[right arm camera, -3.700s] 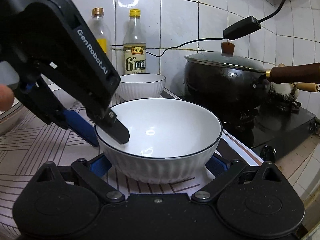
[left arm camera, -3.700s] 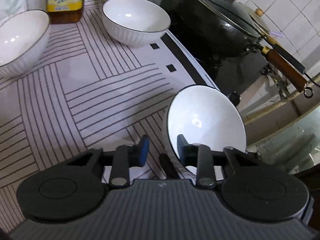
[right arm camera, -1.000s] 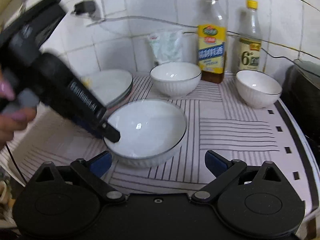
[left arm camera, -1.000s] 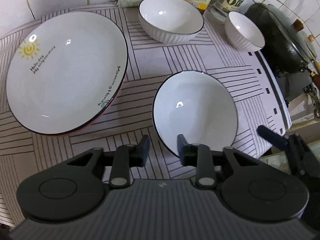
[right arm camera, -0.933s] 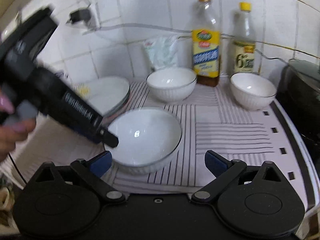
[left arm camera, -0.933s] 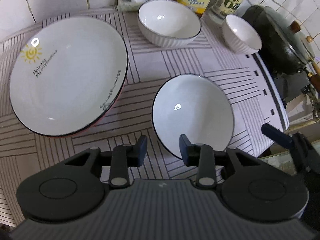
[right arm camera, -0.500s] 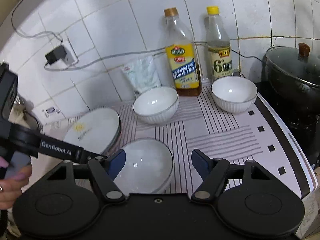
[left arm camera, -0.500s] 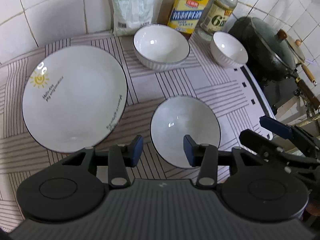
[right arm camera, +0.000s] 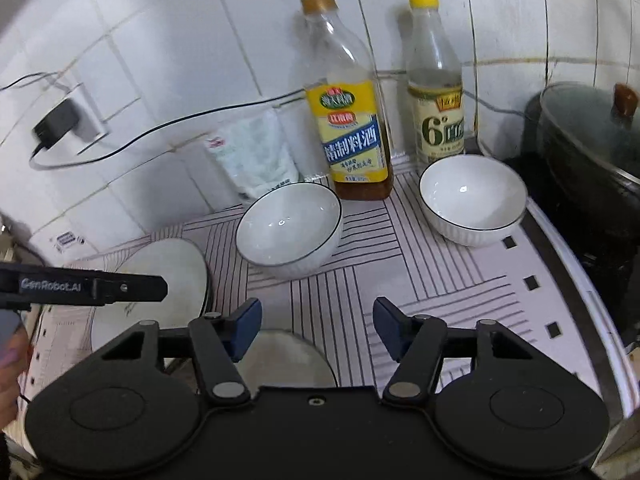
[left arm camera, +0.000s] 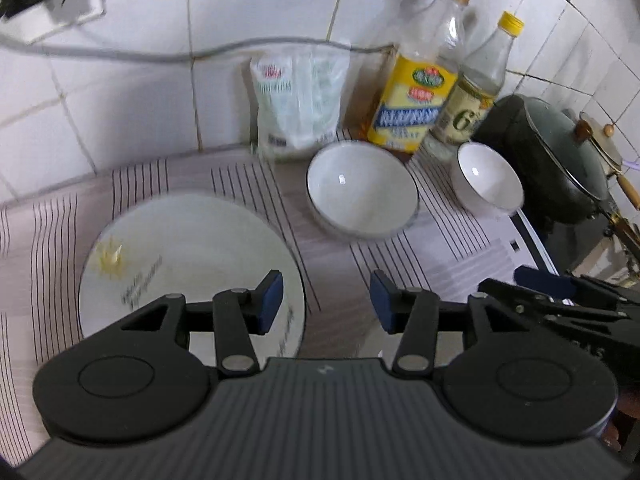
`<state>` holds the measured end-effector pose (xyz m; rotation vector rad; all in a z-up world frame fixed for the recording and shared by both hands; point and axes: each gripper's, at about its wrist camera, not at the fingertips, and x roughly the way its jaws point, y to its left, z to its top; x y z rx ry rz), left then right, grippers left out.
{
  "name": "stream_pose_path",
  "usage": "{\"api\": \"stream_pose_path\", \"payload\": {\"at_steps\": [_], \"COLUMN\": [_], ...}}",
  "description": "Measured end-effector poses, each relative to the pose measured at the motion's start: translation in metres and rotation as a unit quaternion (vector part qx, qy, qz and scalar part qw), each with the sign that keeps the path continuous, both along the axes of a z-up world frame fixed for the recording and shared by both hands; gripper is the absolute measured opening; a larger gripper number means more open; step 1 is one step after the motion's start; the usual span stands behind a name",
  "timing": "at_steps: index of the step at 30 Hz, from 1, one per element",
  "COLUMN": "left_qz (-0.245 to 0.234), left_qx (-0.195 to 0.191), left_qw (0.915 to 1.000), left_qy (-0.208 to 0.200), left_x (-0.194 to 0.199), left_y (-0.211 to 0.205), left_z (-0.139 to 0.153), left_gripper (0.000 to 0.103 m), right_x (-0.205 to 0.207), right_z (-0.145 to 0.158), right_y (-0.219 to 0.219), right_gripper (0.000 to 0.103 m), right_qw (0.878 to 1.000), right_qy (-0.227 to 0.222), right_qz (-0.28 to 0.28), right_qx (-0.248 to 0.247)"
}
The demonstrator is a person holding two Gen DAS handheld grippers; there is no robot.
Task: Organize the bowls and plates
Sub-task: 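Open both tools and move them to the second white bowl by the bag, then grasp the rim of the second white bowl with both tools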
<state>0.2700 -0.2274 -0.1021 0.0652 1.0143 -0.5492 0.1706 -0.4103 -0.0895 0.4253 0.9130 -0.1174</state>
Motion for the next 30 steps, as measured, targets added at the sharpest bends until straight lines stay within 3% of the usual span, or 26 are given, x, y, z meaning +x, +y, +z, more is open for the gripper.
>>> {"api": "stream_pose_path", "payload": {"at_steps": [3,6,10,13,17,19,21,25,28,30], "left_qz": [-0.01,-0.006,-0.009,-0.011,-0.015,-0.006,-0.01,-0.018,-0.031,-0.044], "left_qx": [-0.013,-0.012,0.007,0.024,0.041,0.071,0.072,0.065,0.068,0.058], "left_qw": [0.9999,0.9999,0.9999,0.9996,0.9989,0.997,0.9967,0.9971,0.9965,0.997], "left_qy": [-0.002,0.005,0.007,0.007,-0.014,-0.03,-0.035,-0.035,-0.038,-0.028], "left_x": [0.02,0.043,0.068,0.081,0.093,0.097,0.099,0.093,0.079,0.073], "left_y": [-0.011,-0.019,-0.034,-0.047,-0.064,-0.071,-0.073,-0.072,-0.076,-0.078], "left_z": [-0.008,-0.02,-0.039,-0.053,-0.067,-0.074,-0.078,-0.079,-0.078,-0.08], "left_gripper": [0.048,0.048,0.048,0.048,0.048,0.048,0.046,0.043,0.032,0.011], "right_x": [0.019,0.036,0.058,0.076,0.095,0.102,0.104,0.1,0.092,0.09], "right_z": [-0.012,-0.031,-0.047,-0.059,-0.069,-0.07,-0.075,-0.082,-0.092,-0.099], "right_y": [-0.014,-0.03,-0.034,-0.035,-0.034,-0.031,-0.032,-0.039,-0.045,-0.048], "right_gripper": [0.05,0.051,0.053,0.053,0.05,0.04,0.017,0.011,0.011,0.008], "right_qw": [0.999,0.992,0.988,0.988,0.99,0.993,0.994,0.993,0.989,0.985], "right_qy": [-0.01,0.002,0.022,0.039,0.047,0.045,0.046,0.046,0.046,0.049], "right_qz": [-0.018,-0.054,-0.069,-0.079,-0.103,-0.096,-0.088,-0.088,-0.102,-0.108], "right_qx": [0.048,0.112,0.133,0.131,0.087,0.043,0.041,0.059,0.1,0.128]}}
